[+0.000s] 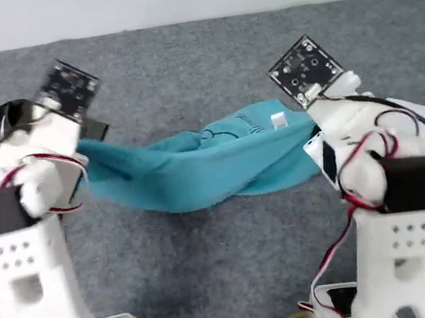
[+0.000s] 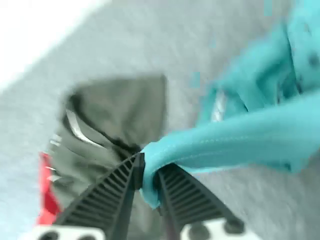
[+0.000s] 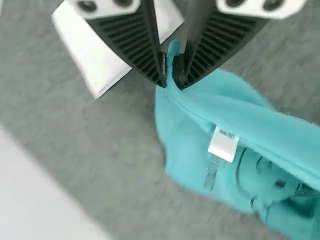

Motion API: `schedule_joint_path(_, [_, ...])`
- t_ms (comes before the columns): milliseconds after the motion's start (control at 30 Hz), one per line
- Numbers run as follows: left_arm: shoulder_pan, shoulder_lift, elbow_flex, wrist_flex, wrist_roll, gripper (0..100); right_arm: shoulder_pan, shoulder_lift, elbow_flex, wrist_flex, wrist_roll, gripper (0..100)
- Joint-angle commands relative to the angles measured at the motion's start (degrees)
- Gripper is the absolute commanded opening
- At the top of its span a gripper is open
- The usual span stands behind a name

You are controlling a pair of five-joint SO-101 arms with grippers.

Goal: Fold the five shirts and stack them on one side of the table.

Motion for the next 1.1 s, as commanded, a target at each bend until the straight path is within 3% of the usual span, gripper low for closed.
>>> schedule_joint_path(0, [-0.35, -2.55, -11.12, 0.18, 2.37, 1, 0.48, -4.62, -0.97, -3.91, 0.53, 1.0])
schedule_joint_path(200, [-0.09, -2.55, -25.01, -5.19, 3.08, 1, 0.57, -11.82, -1.05, -13.41, 0.53, 1.0])
schedule_joint_path(467, [0.00, -2.81, -35.91, -18.90, 2.81, 1, 3.38, -18.86, -1.05, -23.60, 0.97, 1.0])
schedule_joint_path(633, [0.00, -2.90, -40.31, -26.29, 0.26, 1, 6.46, -21.67, -1.05, -26.95, 9.93, 1.0])
schedule_joint_path(800, [0.00, -2.99, -43.56, -25.93, -3.69, 1, 7.08, -24.13, -0.97, -29.67, 14.59, 1.0])
schedule_joint_path(1067, [0.09, -5.98, -45.23, -17.41, -8.70, 1, 7.08, -26.77, -0.97, -32.13, 17.85, 1.0])
